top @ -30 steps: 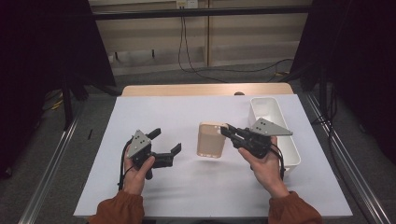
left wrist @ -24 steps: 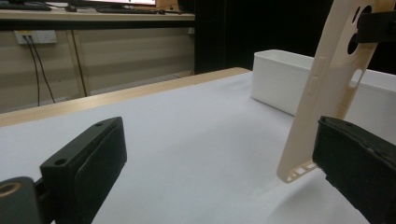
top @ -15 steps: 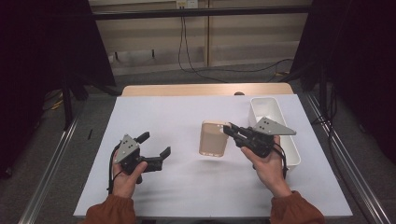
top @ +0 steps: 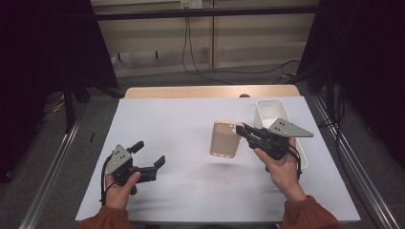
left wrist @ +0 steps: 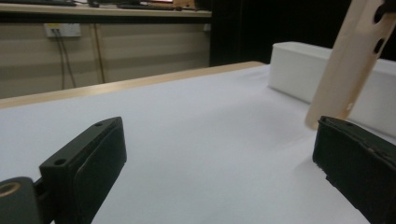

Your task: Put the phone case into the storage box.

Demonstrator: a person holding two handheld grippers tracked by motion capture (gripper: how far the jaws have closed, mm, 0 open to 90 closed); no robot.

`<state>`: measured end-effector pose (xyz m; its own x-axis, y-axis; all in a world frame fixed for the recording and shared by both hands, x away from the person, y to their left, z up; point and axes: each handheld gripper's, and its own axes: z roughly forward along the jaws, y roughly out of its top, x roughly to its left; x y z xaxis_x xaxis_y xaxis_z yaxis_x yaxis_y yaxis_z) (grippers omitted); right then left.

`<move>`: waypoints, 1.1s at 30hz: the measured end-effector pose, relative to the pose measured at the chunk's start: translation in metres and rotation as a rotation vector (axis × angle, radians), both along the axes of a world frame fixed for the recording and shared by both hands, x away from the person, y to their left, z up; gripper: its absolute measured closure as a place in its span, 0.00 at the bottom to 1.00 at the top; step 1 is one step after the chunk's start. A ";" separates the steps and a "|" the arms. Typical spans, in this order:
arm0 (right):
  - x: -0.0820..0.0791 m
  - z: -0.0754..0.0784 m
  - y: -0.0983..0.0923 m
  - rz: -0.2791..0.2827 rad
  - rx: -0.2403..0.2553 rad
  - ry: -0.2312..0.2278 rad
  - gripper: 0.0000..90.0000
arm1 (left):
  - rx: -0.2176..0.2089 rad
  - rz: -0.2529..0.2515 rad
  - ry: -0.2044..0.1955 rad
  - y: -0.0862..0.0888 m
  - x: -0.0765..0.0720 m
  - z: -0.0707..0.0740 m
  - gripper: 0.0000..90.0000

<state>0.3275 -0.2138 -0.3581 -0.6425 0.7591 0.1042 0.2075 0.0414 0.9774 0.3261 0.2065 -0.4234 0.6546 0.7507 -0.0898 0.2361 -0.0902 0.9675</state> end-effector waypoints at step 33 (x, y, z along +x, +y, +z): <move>0.007 0.045 -0.043 -0.085 0.015 -0.047 0.91 | -0.010 0.057 0.021 0.011 -0.009 -0.009 0.02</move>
<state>0.3346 -0.2573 -0.3133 -0.5802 0.8098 0.0868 0.1632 0.0111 0.9865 0.3170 0.2178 -0.4328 0.6088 0.7855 -0.1107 0.2613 -0.0668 0.9629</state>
